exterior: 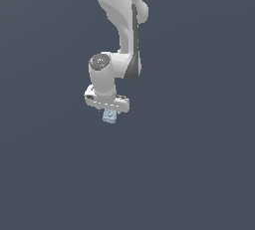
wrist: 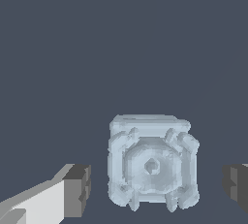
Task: Pick up the object and move it to a goal position.
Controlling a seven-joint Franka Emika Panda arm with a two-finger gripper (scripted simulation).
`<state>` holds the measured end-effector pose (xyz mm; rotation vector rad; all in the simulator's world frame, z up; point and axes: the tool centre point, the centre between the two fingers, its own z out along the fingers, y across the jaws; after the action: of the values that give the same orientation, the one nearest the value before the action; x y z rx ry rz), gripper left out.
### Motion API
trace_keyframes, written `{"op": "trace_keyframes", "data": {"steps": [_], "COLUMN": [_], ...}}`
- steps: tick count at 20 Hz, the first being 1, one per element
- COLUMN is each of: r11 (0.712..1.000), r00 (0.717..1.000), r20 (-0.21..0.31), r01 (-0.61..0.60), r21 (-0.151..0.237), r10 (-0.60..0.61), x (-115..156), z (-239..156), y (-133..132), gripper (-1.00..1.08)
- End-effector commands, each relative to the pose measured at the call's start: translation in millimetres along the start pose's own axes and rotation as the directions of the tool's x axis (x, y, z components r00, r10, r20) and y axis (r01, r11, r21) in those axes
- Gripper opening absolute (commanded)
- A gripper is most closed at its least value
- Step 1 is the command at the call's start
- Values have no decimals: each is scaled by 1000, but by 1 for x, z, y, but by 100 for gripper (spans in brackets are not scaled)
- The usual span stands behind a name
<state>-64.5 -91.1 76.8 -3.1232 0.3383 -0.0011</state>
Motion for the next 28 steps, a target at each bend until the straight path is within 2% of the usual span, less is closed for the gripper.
{"op": "trace_keyframes", "data": {"steps": [1, 10, 11, 22, 28], "r11": [1000, 1000, 1000, 1000, 1000], "r00": [1000, 1000, 1000, 1000, 1000], "r20": [1, 1, 1, 0, 0], "r01": [0, -1, -1, -1, -1], "r21": [0, 0, 0, 0, 0], "r10": [0, 1, 1, 1, 1], "x": [-1, -1, -1, -1, 2], "z": [12, 36, 36, 35, 21], "y": [0, 1, 1, 0, -10], "gripper": [100, 100, -100, -100, -100]}}
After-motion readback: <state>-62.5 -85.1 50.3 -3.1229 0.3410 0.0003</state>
